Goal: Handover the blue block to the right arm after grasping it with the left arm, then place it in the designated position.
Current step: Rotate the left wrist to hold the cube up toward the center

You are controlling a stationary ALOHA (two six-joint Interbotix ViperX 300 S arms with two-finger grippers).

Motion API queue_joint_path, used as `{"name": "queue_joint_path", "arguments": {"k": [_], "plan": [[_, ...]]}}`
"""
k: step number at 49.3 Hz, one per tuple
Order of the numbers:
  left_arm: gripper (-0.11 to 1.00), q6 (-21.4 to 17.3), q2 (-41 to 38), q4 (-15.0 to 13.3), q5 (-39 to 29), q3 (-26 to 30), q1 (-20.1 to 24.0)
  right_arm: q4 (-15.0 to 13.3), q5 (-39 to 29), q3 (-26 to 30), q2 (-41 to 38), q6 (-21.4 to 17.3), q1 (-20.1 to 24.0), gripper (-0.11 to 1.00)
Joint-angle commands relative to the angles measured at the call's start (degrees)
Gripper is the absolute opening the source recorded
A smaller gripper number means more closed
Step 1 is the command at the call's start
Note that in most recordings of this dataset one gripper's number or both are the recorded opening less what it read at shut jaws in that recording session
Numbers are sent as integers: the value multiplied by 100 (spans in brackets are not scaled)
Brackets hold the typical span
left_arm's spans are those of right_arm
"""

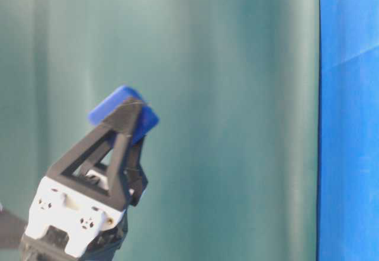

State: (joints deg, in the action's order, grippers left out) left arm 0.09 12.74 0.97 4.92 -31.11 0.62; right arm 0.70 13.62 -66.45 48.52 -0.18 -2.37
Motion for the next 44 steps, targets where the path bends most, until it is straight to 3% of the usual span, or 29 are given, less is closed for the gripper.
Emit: {"name": "queue_joint_path", "arguments": {"k": [1, 12, 44], "plan": [[48, 9, 220, 0, 536, -123, 9, 9, 53, 114, -18, 0, 0, 95], [48, 26, 299, -18, 1107, -422, 9, 9, 53, 114, -26, 0, 0, 95], [48, 26, 299, -18, 1107, -439, 9, 9, 35, 114, -26, 0, -9, 95]]}}
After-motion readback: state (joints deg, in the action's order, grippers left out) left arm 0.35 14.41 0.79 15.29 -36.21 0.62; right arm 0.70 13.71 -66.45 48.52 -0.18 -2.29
